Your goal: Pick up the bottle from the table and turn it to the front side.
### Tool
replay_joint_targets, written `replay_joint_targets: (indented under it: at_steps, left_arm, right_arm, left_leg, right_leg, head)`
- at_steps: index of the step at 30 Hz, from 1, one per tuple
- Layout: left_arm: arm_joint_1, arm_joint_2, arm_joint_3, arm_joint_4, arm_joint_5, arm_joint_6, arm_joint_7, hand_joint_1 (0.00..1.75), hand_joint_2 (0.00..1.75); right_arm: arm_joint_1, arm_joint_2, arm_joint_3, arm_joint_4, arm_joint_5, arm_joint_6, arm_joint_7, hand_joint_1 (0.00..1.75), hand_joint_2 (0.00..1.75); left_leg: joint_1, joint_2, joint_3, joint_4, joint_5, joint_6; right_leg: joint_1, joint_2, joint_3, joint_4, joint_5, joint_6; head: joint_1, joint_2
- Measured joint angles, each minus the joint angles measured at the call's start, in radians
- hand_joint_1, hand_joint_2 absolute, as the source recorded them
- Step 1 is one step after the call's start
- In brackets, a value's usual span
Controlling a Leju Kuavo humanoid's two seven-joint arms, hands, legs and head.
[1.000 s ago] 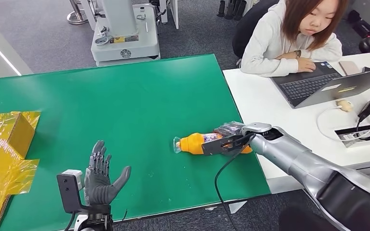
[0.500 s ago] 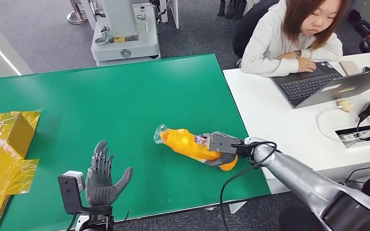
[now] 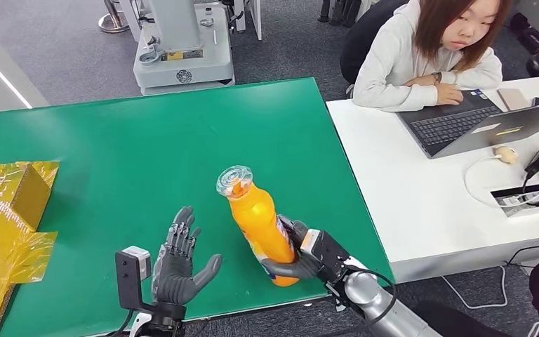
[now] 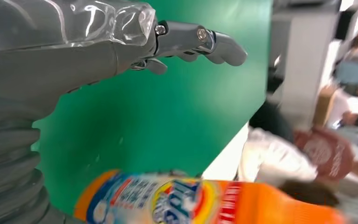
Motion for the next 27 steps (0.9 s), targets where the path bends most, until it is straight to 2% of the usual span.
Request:
replay_joint_targets:
  at_steps: [3,9,13,19,27]
  left_arm:
    - [-0.028,0.004,-0.025,0.000,0.037,-0.063,0.030,0.00,1.75]
    - [-0.086,0.010,-0.053,0.000,0.068,-0.127,0.057,0.00,1.75]
    - [-0.175,0.010,-0.081,0.025,0.091,-0.192,0.089,0.00,1.75]
    - [-0.372,0.010,-0.110,0.127,0.108,-0.240,0.133,0.00,1.75]
    - [-0.537,0.037,-0.133,0.211,0.024,-0.213,0.171,0.00,1.75]
  right_arm:
    - [0.031,0.034,-0.049,-0.046,0.014,-0.007,-0.018,1.75,1.75]
    - [0.045,0.064,-0.090,-0.075,0.021,-0.005,-0.038,1.75,1.75]
    - [0.033,0.094,-0.090,-0.076,0.042,0.003,-0.048,1.75,1.75]
    - [-0.074,0.154,-0.056,-0.028,0.087,0.017,-0.046,1.75,1.75]
    - [-0.204,0.202,-0.001,0.104,0.088,0.039,-0.029,1.75,1.75]
  left_leg:
    - [0.000,0.000,0.000,0.000,0.000,0.000]
    - [0.000,0.001,0.000,0.001,0.000,0.000]
    - [0.000,0.001,0.000,0.001,0.001,0.000]
    - [0.000,0.002,0.001,0.001,0.003,-0.001]
    - [0.000,0.002,0.000,0.001,0.003,-0.001]
  right_leg:
    - [0.000,0.000,0.000,0.000,0.000,0.000]
    - [0.000,0.001,0.000,0.000,0.001,0.000]
    - [0.000,0.001,0.000,0.000,0.001,0.000]
    - [0.000,0.002,0.000,0.003,0.002,-0.002]
    - [0.000,0.002,-0.001,0.003,0.002,-0.002]
  head:
    - [0.000,0.000]
    - [0.000,0.000]
    - [0.000,0.000]
    - [0.000,0.000]
    - [0.000,0.000]
